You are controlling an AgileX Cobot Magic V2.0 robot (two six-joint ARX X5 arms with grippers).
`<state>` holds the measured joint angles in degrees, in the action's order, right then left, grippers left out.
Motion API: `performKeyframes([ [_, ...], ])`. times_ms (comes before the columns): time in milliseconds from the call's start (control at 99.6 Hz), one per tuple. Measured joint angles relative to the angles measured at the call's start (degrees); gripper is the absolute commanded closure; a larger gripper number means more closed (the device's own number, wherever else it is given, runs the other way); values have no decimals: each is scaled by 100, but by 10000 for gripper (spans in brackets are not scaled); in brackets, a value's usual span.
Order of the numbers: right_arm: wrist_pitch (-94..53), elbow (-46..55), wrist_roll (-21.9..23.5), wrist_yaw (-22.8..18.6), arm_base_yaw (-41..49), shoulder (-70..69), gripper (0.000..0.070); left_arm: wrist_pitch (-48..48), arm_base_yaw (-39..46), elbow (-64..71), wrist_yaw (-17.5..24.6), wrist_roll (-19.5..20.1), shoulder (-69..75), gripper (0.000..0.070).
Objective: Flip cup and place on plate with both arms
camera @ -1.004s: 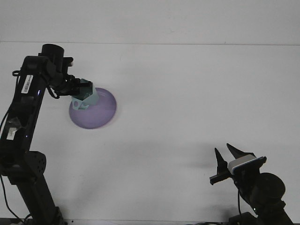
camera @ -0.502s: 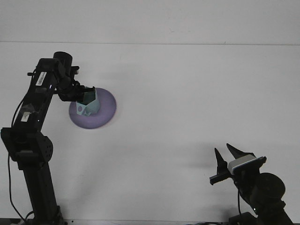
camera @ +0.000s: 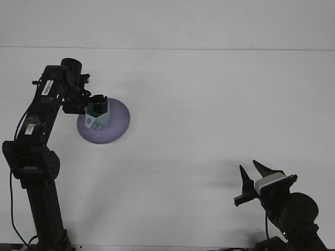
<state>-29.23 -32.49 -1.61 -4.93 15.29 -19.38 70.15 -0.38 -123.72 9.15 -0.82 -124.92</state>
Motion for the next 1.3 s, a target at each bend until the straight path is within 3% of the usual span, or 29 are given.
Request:
performKeyframes([
  [201, 2, 0, 0, 0, 0, 0, 407, 127, 22, -787, 149, -46, 205, 223],
  [291, 17, 0, 0, 0, 0, 0, 407, 107, 37, -1019, 155, -94, 658, 263],
  [361, 107, 0, 0, 0, 0, 0, 408, 13, 39, -1080, 175, -173, 1182, 380],
  [472, 289, 0, 0, 9, 0, 0, 421, -7, 44, -1139, 280, -214, 2081, 700],
  [703, 494, 0, 0, 37, 0, 0, 456, 101, 44, -1130, 280, -168, 3530, 687],
  [783, 496, 0, 2, 42, 0, 0, 539, 98, 33, -946, 258, -105, 4011, 687],
  [883, 496, 0, 7, 42, 0, 0, 700, -55, -44, -334, 90, 35, 4732, 687],
  [1014, 509, 4, 11, 44, 0, 0, 700, -817, -83, 1228, -262, 201, 5890, 687],
  [1305, 1626, 706, 42, 140, 0, 387, 700, -4076, -87, 6384, -280, 236, 9241, 687],
])
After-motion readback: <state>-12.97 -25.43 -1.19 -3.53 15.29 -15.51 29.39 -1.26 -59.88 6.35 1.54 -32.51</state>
